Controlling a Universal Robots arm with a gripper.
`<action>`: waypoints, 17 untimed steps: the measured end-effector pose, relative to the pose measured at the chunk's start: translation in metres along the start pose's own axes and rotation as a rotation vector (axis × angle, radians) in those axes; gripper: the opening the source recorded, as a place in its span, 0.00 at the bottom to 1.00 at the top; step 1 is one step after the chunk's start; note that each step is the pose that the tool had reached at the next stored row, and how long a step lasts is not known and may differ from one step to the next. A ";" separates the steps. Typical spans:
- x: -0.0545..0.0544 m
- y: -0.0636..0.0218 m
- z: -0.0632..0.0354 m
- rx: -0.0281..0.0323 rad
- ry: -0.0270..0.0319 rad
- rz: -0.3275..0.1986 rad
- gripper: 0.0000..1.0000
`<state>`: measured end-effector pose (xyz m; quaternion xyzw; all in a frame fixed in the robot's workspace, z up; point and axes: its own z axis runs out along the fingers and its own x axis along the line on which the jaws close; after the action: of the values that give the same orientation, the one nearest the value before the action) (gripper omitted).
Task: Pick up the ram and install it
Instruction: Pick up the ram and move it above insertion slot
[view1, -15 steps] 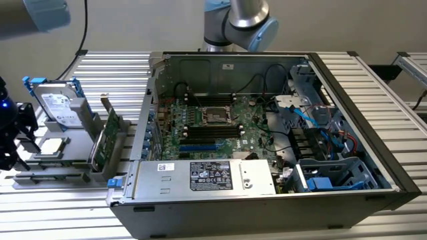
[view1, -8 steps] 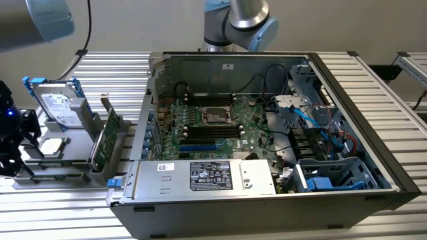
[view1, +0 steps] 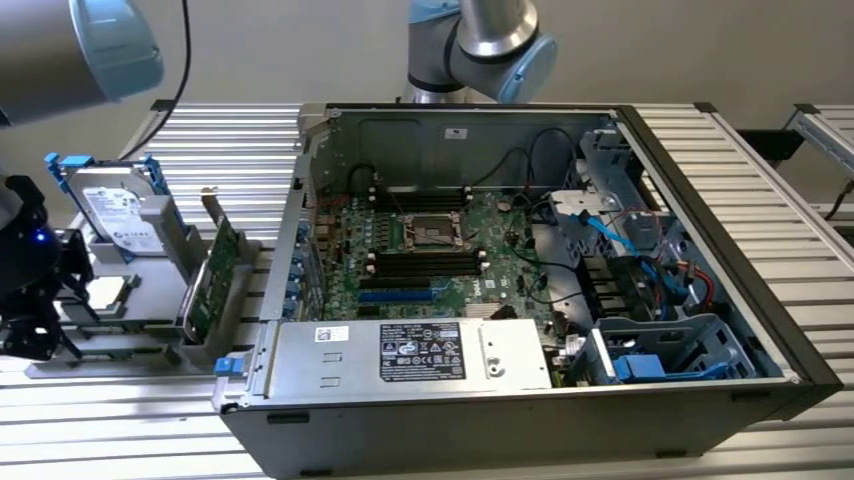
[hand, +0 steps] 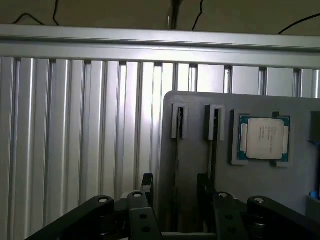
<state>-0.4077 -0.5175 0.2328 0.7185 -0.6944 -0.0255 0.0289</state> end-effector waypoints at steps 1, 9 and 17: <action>0.000 -0.0007 0.0016 -0.0001 0.0005 -0.006 0.48; 0.000 -0.0094 0.0149 0.0009 0.0018 -0.023 0.48; 0.000 -0.0152 0.0280 0.0016 -0.0060 -0.023 0.48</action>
<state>-0.3947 -0.5175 0.2037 0.7264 -0.6862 -0.0274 0.0259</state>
